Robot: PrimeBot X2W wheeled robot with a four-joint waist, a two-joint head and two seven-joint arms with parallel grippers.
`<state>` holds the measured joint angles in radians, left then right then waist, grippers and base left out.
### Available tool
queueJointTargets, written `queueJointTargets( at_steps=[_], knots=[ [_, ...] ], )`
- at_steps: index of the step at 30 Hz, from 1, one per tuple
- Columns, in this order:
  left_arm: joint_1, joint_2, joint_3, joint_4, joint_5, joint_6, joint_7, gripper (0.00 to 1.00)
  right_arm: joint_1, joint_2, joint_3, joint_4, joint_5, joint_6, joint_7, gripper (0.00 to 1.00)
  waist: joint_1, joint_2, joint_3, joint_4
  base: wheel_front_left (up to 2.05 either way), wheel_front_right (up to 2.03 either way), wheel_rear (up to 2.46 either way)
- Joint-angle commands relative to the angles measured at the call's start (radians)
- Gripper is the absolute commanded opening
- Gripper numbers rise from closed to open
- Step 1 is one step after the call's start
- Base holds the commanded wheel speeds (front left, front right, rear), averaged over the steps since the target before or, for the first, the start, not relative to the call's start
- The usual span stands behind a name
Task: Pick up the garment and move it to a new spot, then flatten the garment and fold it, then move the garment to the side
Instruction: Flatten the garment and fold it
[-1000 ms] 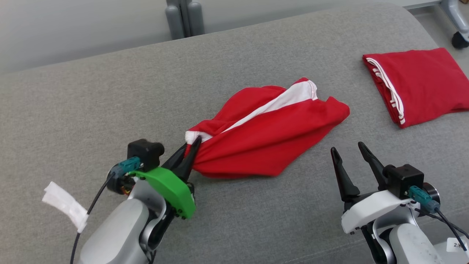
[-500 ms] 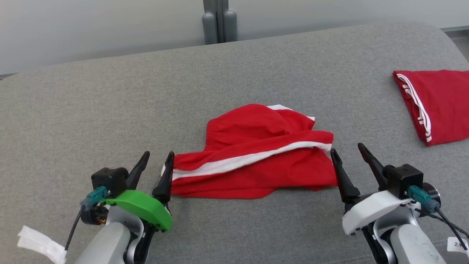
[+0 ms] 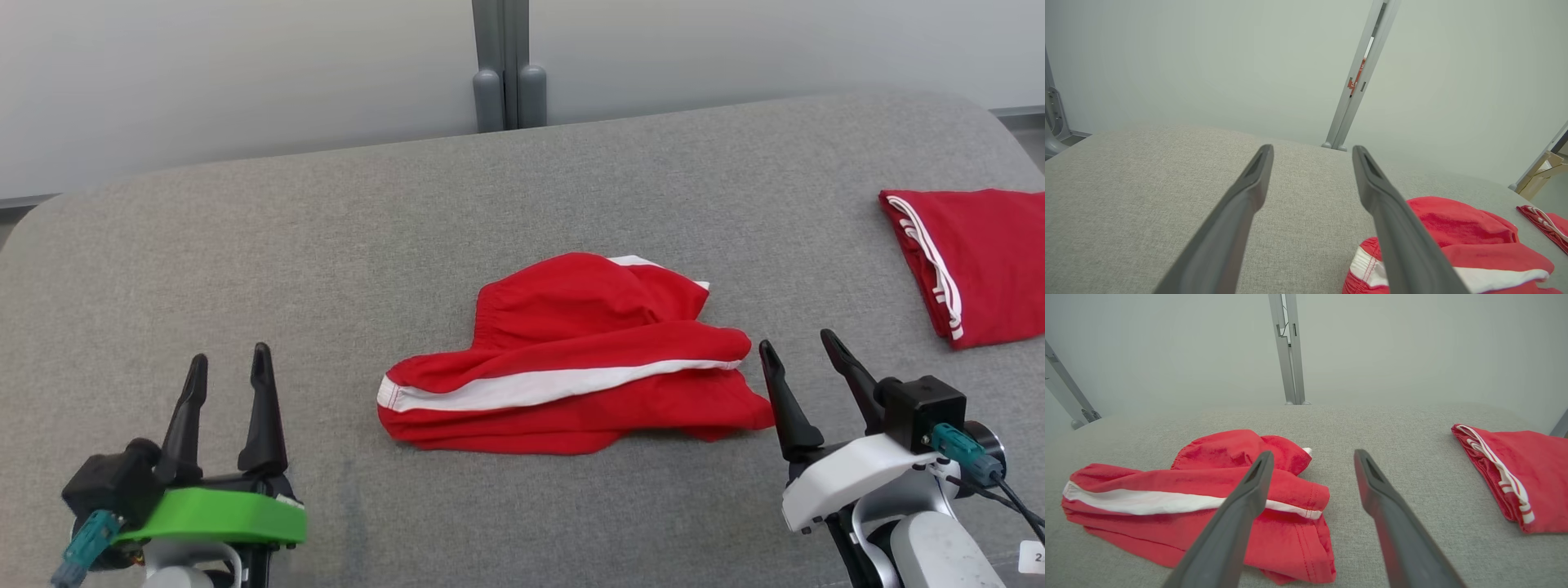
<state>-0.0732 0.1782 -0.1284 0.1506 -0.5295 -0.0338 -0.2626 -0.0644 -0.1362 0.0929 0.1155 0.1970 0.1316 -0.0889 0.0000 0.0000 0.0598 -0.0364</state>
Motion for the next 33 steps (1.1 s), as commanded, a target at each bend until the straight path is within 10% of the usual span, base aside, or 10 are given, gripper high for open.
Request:
queueJointTargets(
  at_steps=[1,13,33],
  knots=[
    [0.037,-0.015,0.03,-0.025,0.034,-0.011,-0.002,1.0,0.016,-0.002,-0.004,-0.004,-0.007,-0.002,0.004,1.0,0.0,0.0,-0.011,0.005,0.0,0.0,0.0],
    [0.19,-0.08,0.193,-0.075,0.178,-0.063,-0.002,1.0,0.04,0.002,-0.008,-0.007,-0.006,-0.002,-0.001,1.0,0.0,0.0,-0.063,0.017,0.0,0.0,0.0],
    [0.18,-0.062,0.16,0.011,0.182,-0.086,0.005,1.0,0.034,0.023,-0.012,0.019,0.004,-0.002,-0.026,1.0,0.0,0.0,-0.08,0.041,0.0,0.0,0.0]
  ],
)
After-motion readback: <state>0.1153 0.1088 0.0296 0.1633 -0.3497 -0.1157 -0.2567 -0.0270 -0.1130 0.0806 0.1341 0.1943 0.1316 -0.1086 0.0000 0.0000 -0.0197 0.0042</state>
